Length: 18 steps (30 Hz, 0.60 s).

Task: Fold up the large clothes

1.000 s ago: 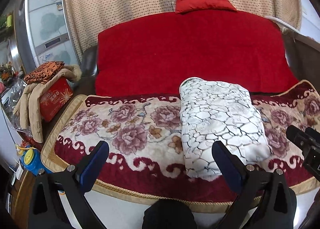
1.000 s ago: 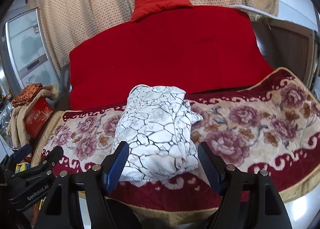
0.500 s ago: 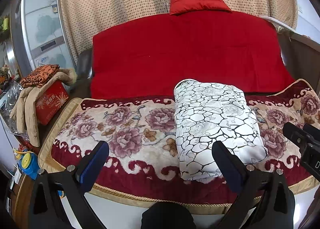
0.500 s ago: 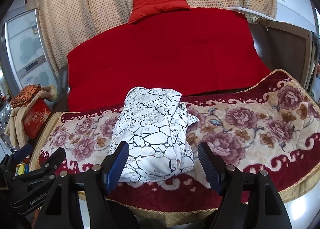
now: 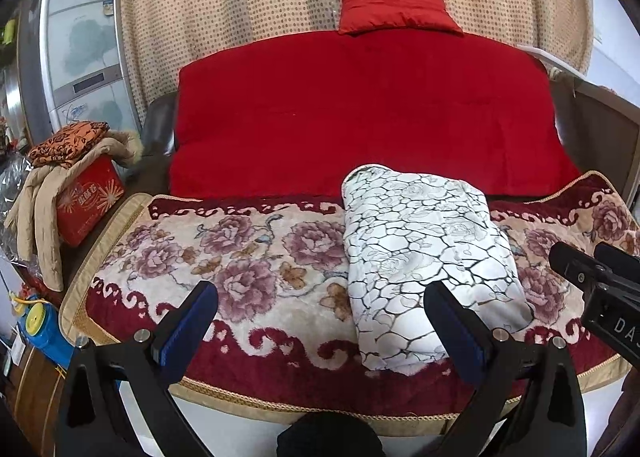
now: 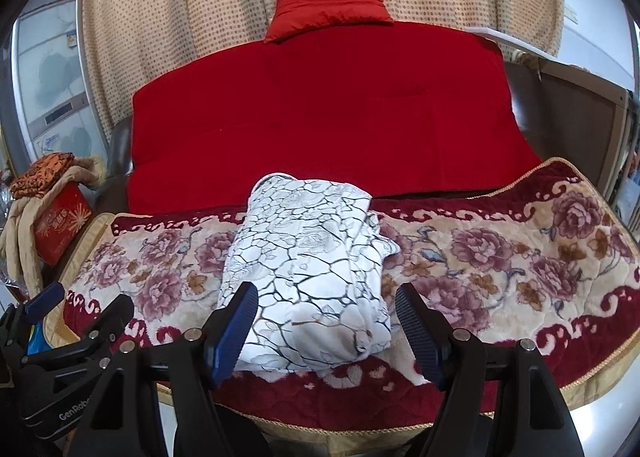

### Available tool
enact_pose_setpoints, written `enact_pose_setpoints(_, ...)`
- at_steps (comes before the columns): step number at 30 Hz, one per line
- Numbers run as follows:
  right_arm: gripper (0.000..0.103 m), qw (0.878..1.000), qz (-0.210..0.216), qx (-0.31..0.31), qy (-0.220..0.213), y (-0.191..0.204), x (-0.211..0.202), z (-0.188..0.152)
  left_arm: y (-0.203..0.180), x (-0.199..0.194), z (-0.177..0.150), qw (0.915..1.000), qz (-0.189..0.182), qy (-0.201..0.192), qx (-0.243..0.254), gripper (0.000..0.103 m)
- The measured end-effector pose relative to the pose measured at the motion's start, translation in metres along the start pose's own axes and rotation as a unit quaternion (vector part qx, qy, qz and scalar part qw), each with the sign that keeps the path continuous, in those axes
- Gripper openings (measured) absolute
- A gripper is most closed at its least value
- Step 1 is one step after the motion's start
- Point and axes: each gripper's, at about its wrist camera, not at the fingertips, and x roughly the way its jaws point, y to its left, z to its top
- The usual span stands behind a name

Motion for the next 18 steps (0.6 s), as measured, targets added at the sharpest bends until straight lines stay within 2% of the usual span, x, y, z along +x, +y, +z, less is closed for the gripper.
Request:
enact_pose_setpoints(8,0.075,1.000,0.006,-0.015,0.003,0.019,0.014,0.008,0.008,0.013,0.005,1.0000,0.001,0.004,-0.006,0.102)
enact_pose_setpoints(18,0.075,1.000,-0.005,-0.002,0.014,0.019,0.031,0.010,0.005,0.028,0.012,0.9997,-0.021,0.009,0.007,0.102)
